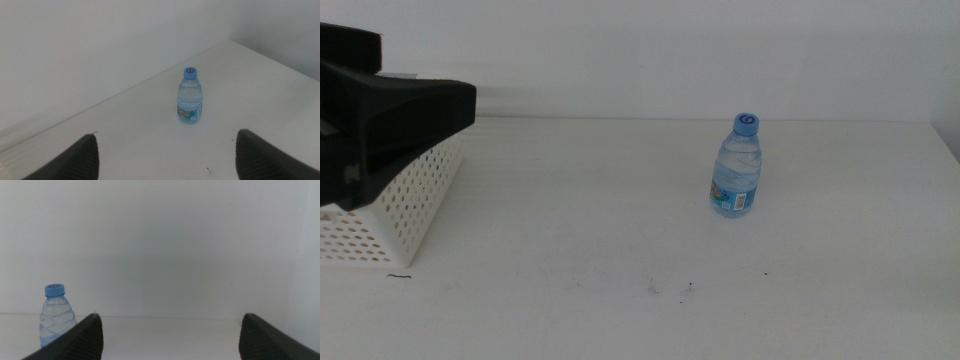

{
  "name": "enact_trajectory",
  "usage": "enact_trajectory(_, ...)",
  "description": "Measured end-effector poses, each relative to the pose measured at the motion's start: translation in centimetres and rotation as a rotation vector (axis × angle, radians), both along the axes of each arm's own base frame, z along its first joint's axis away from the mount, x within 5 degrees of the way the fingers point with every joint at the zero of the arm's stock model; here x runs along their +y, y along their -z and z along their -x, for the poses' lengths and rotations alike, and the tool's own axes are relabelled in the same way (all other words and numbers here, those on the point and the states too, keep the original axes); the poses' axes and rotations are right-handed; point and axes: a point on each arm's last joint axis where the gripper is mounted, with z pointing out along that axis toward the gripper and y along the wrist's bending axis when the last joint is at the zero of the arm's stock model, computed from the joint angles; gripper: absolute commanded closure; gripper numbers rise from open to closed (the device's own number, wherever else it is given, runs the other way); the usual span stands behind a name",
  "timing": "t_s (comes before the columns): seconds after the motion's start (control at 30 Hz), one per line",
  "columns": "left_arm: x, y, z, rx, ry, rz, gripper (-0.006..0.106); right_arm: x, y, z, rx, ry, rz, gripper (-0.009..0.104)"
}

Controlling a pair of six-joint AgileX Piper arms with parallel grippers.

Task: Use arms to grab the bottles and put them into the dustbin to the left of the table.

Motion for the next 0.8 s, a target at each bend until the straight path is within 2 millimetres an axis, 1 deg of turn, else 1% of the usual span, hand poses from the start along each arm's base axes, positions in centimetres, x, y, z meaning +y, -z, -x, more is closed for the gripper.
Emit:
enact_trajectory(0.07, 0.0, 0.1, 0.0, 0.002, 0.0, -0.001, 0.007, 0.0, -0.1, -1.0, 0.019, -0.005, -0.011, 0.014)
enact_trajectory(0.13, 0.0, 0.1, 0.0, 0.002, 0.0, -0.001, 0.007, 0.2, 0.1, -2.4, 0.065, -0.027, -0.004, 0.014)
enact_trajectory(0.2, 0.0, 0.1, 0.0, 0.002, 0.0, -0.001, 0.007, 0.8, 0.5, -3.9, 0.115, -0.085, 0.044, 0.014)
enact_trajectory(0.27, 0.0, 0.1, 0.0, 0.002, 0.0, -0.001, 0.007, 1.8, 0.7, -5.8, 0.173, -0.199, 0.115, 0.014)
enact_trajectory(0.33, 0.0, 0.1, 0.0, 0.002, 0.0, -0.001, 0.007, 2.9, 0.3, -7.8, 0.174, -0.327, 0.126, 0.014)
enact_trajectory(0.43, 0.0, 0.1, 0.0, 0.002, 0.0, -0.001, 0.007, 4.1, 0.9, -11.0, 0.206, -0.474, 0.045, 0.014)
enact_trajectory(0.53, 0.0, 0.1, 0.0, 0.002, 0.0, -0.001, 0.007, 4.6, 2.0, -13.4, 0.217, -0.542, -0.07, 0.014)
enact_trajectory(0.67, 0.0, 0.0, 0.0, -0.002, -0.001, 0.001, 0.007, 4.4, 3.4, -16.0, 0.227, -0.524, -0.197, 0.014)
enact_trajectory(0.8, 0.0, 0.0, 0.0, -0.005, -0.002, 0.003, 0.007, 4.2, 3.9, -17.7, 0.239, -0.494, -0.233, 0.014)
